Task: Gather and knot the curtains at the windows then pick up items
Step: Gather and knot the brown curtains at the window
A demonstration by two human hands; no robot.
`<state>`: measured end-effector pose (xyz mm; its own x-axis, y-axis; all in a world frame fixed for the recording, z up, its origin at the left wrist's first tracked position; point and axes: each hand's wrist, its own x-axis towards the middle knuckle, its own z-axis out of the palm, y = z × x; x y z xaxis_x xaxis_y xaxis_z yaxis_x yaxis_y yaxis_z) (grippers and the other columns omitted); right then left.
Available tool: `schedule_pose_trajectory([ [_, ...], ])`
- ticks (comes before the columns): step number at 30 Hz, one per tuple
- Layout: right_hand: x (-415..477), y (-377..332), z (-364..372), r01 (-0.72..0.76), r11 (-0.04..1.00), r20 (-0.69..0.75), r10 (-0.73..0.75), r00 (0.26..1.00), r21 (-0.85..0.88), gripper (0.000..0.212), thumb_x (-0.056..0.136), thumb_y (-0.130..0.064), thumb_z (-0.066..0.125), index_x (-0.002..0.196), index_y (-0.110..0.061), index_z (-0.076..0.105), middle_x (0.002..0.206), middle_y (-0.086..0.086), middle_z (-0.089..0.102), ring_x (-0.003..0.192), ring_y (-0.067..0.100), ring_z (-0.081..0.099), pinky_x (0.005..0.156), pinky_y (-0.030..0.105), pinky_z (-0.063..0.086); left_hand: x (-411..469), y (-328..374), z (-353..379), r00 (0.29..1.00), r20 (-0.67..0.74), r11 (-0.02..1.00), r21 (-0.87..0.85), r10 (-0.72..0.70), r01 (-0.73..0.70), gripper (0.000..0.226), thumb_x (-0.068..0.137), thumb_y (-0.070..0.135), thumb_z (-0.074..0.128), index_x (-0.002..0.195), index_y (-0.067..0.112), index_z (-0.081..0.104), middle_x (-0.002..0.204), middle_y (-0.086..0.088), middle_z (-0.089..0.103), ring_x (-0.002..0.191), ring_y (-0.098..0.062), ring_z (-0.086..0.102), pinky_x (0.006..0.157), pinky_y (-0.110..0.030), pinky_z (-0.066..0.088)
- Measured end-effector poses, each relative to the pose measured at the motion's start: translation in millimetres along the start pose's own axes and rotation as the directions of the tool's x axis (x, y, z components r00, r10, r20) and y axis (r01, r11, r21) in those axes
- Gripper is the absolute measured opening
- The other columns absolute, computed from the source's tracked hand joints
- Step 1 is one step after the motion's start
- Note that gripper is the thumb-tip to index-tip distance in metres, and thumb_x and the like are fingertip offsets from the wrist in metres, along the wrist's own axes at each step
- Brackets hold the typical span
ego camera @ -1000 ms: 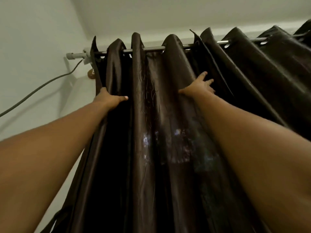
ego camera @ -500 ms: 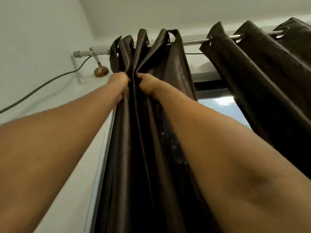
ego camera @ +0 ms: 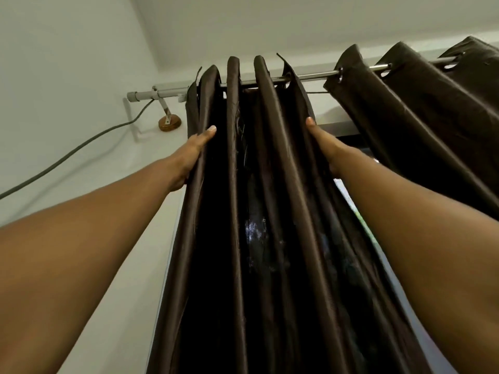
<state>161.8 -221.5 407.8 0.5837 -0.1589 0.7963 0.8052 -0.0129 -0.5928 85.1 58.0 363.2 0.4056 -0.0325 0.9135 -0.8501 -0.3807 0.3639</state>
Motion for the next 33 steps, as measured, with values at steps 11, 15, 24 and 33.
schedule_pose_trajectory([
  [11,-72.7,-5.5,164.6,0.327,0.941,0.382,-0.334,0.862,0.085,0.045,0.101,-0.027,0.034,0.139,-0.003,0.039,0.138,0.017,0.047,0.127,0.030,0.045,0.113,0.038,0.027,-14.9,21.8,22.7,0.952,-0.162,0.926,-0.237,0.261,-0.295,0.065,0.103,0.045,0.013,0.144,-0.002,0.033,0.137,-0.016,0.051,0.120,-0.025,0.056,0.109,-0.035,0.037],
  [15,-98.6,4.8,197.3,0.303,0.931,0.373,-0.360,0.855,0.204,0.048,0.100,-0.037,0.034,0.143,-0.015,0.034,0.143,0.015,0.042,0.130,0.031,0.041,0.111,0.045,0.032,-30.6,-2.0,5.2,0.963,-0.172,0.937,-0.250,0.206,-0.245,0.060,0.104,0.044,0.013,0.141,0.006,0.041,0.121,-0.006,0.062,0.112,-0.016,0.063,0.094,-0.021,0.048],
  [24,-133.8,53.5,142.1,0.361,0.929,0.147,-0.369,0.918,0.078,0.070,0.085,-0.045,0.057,0.144,-0.021,0.028,0.135,0.008,0.051,0.119,0.028,0.053,0.101,0.045,0.043,-88.0,-57.3,36.5,0.974,-0.205,0.993,-0.046,0.099,-0.110,0.050,0.100,0.050,0.033,0.146,0.033,0.034,0.142,0.000,0.051,0.125,-0.017,0.053,0.105,-0.039,0.044],
  [33,-211.4,80.6,116.7,0.591,0.606,0.080,-0.659,0.748,-0.533,0.073,0.089,-0.047,0.052,0.148,-0.023,0.016,0.158,0.001,0.009,0.145,0.021,0.009,0.116,0.048,0.016,-135.2,-82.6,9.6,0.955,-0.259,0.980,0.170,0.147,-0.104,0.045,0.098,0.048,0.043,0.142,0.038,0.040,0.135,0.017,0.051,0.123,-0.007,0.051,0.108,-0.036,0.040],
])
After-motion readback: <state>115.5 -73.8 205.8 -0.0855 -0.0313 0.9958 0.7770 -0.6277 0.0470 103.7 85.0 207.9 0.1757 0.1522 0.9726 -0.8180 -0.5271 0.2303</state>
